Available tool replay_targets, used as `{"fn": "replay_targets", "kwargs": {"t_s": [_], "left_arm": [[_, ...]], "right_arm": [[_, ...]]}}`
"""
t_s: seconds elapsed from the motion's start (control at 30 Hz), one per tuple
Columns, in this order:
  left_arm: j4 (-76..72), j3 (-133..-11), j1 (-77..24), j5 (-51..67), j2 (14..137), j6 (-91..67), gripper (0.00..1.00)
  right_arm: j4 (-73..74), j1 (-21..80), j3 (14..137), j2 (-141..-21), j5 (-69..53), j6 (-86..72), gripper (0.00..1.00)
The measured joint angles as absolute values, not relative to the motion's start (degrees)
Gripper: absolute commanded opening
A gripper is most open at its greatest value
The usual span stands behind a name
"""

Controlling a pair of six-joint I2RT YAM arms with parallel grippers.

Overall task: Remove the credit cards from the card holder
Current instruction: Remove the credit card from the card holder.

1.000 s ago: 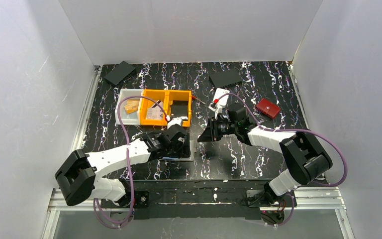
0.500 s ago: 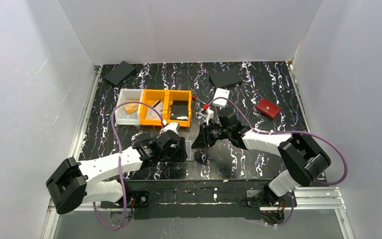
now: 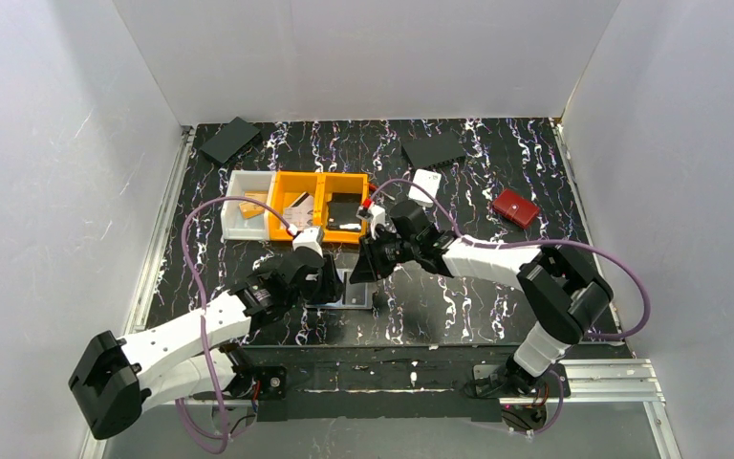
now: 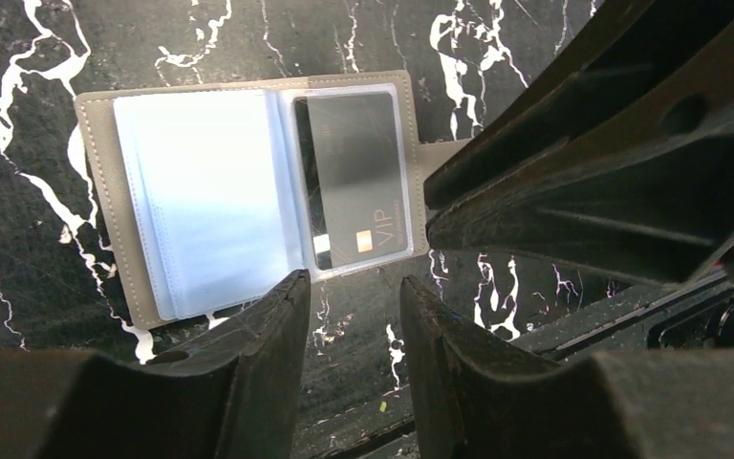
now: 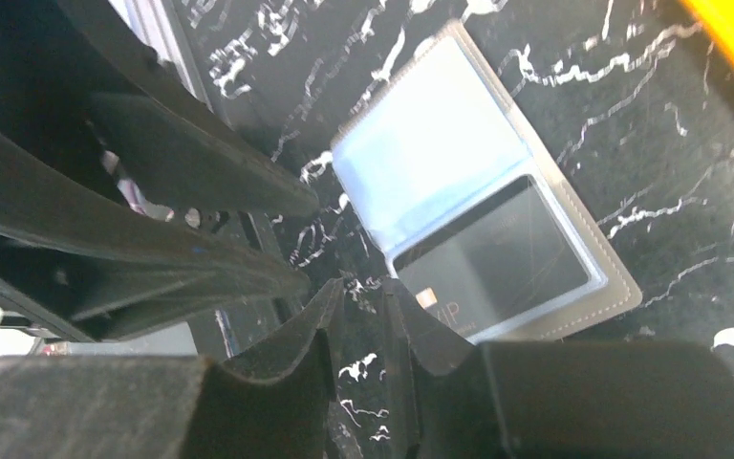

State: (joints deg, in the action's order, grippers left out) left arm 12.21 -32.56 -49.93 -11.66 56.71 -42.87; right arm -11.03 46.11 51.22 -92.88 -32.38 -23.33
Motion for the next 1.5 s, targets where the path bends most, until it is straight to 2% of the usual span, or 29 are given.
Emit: {"fn": "replay_targets", "kwargs": {"t_s": [0.37, 0.9, 1.5], "left_arm": [[7.14, -30.68, -47.46, -7.94, 60.77, -43.05, 0.28], [-0.14, -28.47, -44.38, -3.68, 67.77, -43.29, 0.27], [-4.12, -27.55, -43.66, -1.08, 72.01, -43.75, 0.27]], "right_arm": [[-9.30, 46.52, 50.22, -97.08, -28.49, -23.97, 0.34], [-8.99, 45.30, 48.90, -99.07, -24.71, -26.41, 0.38], [-10.11, 44.31, 48.82, -100.77, -26.55, -30.24, 0.41]]}}
